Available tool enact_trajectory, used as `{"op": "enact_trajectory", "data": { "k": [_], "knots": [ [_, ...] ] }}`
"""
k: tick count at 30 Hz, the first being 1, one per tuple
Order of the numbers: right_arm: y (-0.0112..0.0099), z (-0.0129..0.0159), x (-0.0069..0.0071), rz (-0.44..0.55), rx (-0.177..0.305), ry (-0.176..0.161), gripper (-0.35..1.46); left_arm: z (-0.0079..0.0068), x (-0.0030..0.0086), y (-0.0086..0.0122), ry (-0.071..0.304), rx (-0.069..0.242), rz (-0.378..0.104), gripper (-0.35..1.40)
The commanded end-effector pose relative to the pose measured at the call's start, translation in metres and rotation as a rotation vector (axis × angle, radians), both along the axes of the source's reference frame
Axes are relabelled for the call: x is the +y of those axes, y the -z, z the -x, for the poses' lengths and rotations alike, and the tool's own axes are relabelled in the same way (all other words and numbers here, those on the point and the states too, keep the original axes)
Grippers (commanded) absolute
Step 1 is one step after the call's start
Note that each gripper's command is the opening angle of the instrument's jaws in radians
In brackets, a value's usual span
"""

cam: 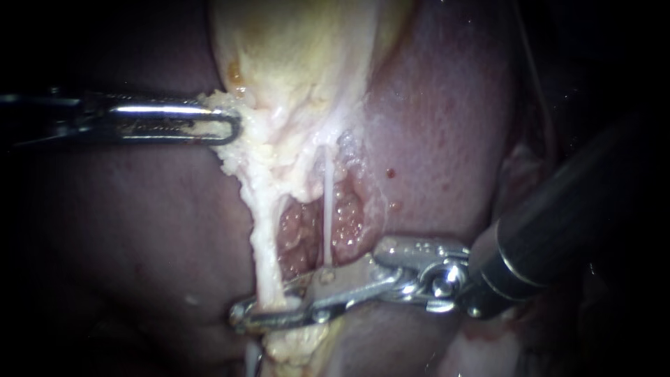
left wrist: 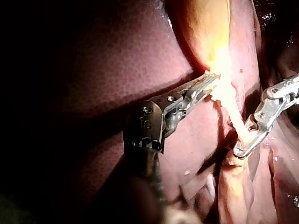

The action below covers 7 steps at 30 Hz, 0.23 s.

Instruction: Clipping first clip left tube

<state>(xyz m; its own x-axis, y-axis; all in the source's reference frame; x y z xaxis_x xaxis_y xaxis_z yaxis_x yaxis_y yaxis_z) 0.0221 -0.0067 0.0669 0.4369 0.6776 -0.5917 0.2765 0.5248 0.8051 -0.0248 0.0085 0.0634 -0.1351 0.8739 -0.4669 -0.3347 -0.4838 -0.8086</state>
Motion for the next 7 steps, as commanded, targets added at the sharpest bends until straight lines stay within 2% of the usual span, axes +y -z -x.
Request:
{"op": "enact_trajectory", "data": {
  "k": [1, 7],
  "knots": [
    [0.0000, 0.0000, 0.0000, 0.001, 0.000, 0.000, -0.35, 0.0000, 0.0000, 0.0000, 0.000, 0.000, 0.000, -0.35],
    [0.0000, 0.0000, 0.0000, 0.001, 0.000, 0.000, -0.35, 0.0000, 0.0000, 0.0000, 0.000, 0.000, 0.000, -0.35]
  ]
}}
